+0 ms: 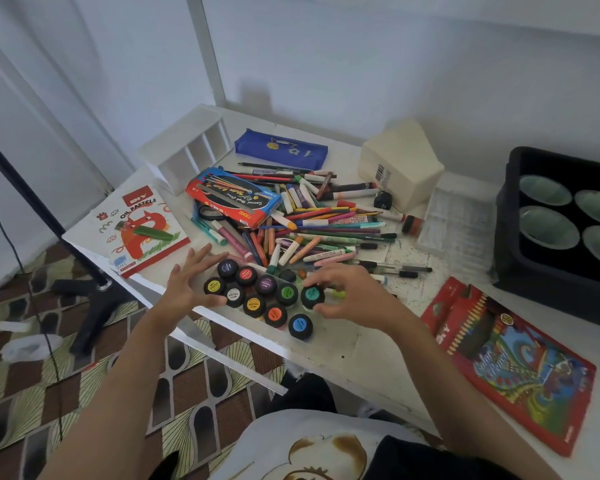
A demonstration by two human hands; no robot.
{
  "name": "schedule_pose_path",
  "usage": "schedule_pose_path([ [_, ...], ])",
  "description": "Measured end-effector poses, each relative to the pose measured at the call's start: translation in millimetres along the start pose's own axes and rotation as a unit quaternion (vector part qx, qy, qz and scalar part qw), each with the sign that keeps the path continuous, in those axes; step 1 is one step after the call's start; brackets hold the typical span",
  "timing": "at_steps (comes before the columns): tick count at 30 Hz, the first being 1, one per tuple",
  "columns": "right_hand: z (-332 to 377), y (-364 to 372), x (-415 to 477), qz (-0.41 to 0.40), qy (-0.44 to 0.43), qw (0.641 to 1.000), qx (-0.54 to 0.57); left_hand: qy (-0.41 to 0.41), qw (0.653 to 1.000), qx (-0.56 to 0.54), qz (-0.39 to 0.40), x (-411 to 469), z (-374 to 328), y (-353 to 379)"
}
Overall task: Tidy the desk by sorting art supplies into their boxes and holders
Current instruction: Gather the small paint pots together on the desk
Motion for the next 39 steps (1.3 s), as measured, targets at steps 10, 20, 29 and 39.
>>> schedule_pose_path([
  [10, 2, 8, 15, 0.072, -0.014, 0.983, -0.166, -0.003, 1.0, 0.001, 0.006, -1, 1, -1],
  [20, -29, -47, 16, -0.157, 0.04, 0.976, -0.145, 0.011, 1.0, 0.014, -0.003, 1, 6, -1],
  [29, -97, -106, 28, -0.194, 0.272, 0.889, -0.313, 0.003, 1.0, 0.004, -0.008, 1, 6, 0],
  [39, -86, -90, 12, -0.311, 0.21, 0.902, -0.215, 0.01, 1.0, 0.004, -0.008, 0, 7, 0],
])
Point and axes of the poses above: each hand's wrist, its own x-axis towards the middle knuckle, its own y-axis out of the palm, z = x × y, the point moved 1 cm from there along x, towards the middle knuckle, and after that the axes turned 4 degrees about z, right-handed, at the moved point
